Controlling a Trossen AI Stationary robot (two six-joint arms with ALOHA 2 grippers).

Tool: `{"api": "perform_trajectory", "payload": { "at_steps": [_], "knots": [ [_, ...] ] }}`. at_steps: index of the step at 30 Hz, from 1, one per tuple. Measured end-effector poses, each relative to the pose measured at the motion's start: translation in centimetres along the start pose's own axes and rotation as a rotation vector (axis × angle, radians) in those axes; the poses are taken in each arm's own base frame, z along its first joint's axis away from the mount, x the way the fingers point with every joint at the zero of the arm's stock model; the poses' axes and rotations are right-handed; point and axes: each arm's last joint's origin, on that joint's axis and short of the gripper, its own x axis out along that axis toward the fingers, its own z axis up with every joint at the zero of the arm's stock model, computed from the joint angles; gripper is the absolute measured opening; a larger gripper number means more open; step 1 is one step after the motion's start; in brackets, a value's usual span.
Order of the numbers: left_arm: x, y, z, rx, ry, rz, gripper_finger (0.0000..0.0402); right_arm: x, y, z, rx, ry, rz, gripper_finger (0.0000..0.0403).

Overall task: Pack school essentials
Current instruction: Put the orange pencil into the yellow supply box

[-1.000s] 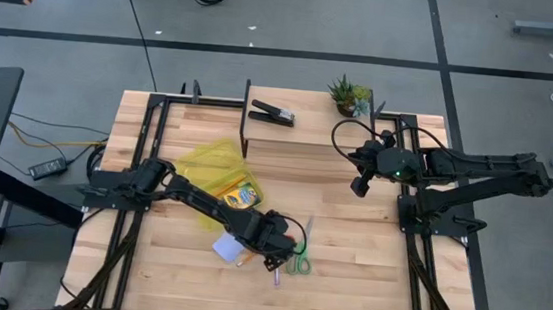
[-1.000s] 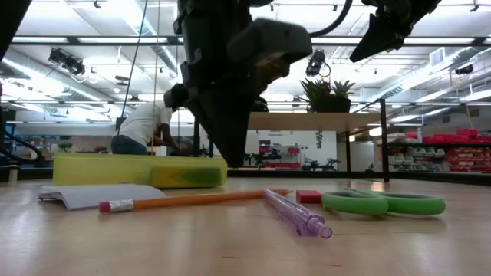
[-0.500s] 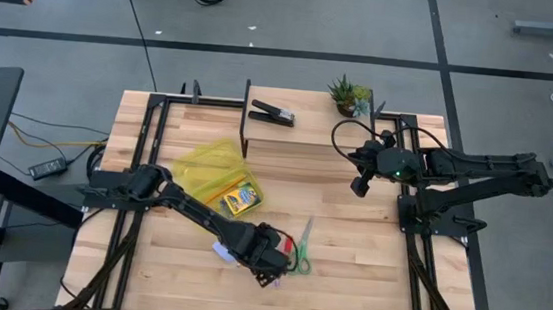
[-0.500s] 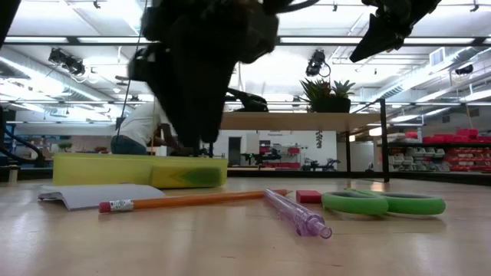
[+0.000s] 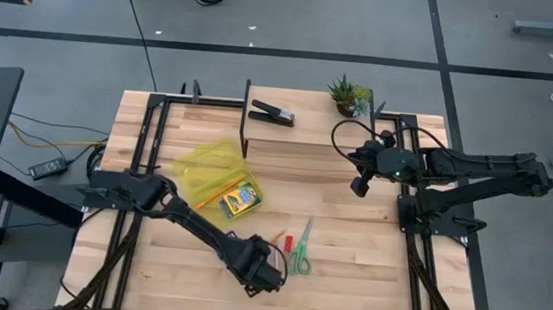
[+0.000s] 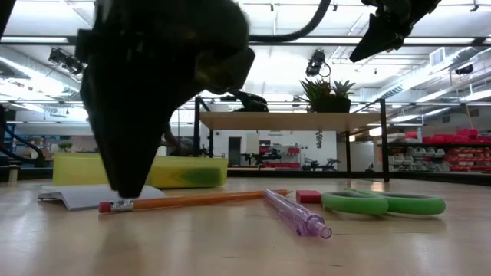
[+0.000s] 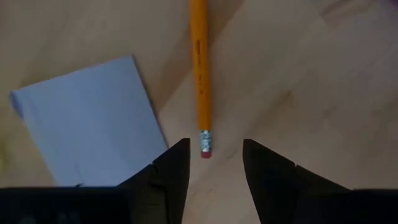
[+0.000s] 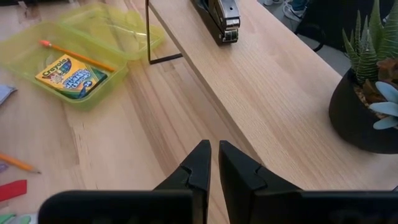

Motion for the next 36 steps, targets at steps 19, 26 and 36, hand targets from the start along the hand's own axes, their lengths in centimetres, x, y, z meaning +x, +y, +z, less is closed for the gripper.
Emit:
{"api": "perform_trajectory", "payload": {
  "at_steps": [19, 26, 36],
  "knots": [
    [2.0, -0.9, -0.6, 0.028, -0.097, 0.049, 0.0034, 0.0, 0.0, 0.0, 0.005, 0.000, 0.004, 0.0039],
    [2.2, -0.7, -0.4, -0.006, -0.104, 0.058, 0.0021, 0.0, 0.0, 0.1, 0.009, -0.006, 0.006, 0.0039],
    [1.0, -0.1, 0.1, -0.051, -0.133, 0.049, 0.0012, 0.0, 0.0, 0.1, 0.008, -0.006, 0.006, 0.0039]
  ]
}}
